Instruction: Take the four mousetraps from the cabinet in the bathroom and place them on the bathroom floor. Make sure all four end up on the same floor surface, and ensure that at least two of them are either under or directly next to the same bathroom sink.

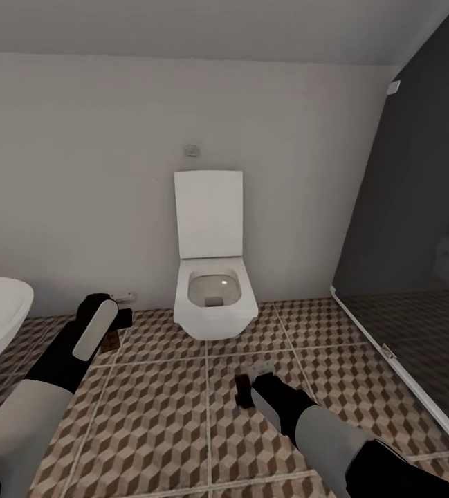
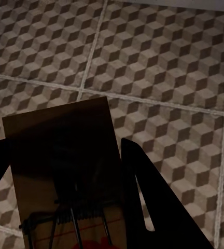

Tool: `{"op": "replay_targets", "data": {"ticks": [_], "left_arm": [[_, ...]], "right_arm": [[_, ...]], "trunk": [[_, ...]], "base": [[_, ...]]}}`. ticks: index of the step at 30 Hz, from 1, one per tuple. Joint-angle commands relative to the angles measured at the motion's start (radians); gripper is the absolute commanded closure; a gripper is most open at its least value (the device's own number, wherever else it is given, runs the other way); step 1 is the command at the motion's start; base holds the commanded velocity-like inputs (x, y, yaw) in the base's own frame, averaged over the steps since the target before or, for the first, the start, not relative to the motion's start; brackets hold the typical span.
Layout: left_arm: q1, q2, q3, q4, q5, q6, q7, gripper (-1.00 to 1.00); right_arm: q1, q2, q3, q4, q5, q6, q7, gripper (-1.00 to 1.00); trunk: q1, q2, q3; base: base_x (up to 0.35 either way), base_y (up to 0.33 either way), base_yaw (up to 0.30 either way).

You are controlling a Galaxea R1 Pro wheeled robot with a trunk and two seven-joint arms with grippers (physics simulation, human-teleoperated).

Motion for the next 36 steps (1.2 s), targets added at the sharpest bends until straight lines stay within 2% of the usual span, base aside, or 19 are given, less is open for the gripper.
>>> {"op": "replay_targets", "data": {"ticks": [1,11,25,36], "left_arm": [[-0.001,0.001,-0.003,-0.003,0.007,0.004,0.010,1.00],[-0.001,0.001,-0.003,-0.009,0.007,0.007,0.010,1.00],[-0.001,0.001,-0.003,-0.013,0.007,0.008,0.010,1.00],[0.002,0.001,-0.003,-0.032,0.007,0.022,0.010,1.00]], "right_arm": [[-0.001,0.000,0.007,0.000,-0.014,-0.005,-0.008,1.00],[-0.001,0.000,0.011,0.001,-0.014,-0.036,-0.007,1.00],[-0.001,0.000,0.016,0.001,-0.013,-0.042,-0.006,1.00],[-0.001,0.000,0.043,0.013,-0.013,-0.042,-0.007,1.00]], "trunk": [[0.000,0.000,-0.001],[0.000,0.000,-0.001],[0.000,0.000,-0.001],[0.000,0.000,-0.001]], "base": [[0.007,0.000,0.000],[0.056,0.031,0.000],[0.055,0.008,0.000],[0.087,0.043,0.000]]}}
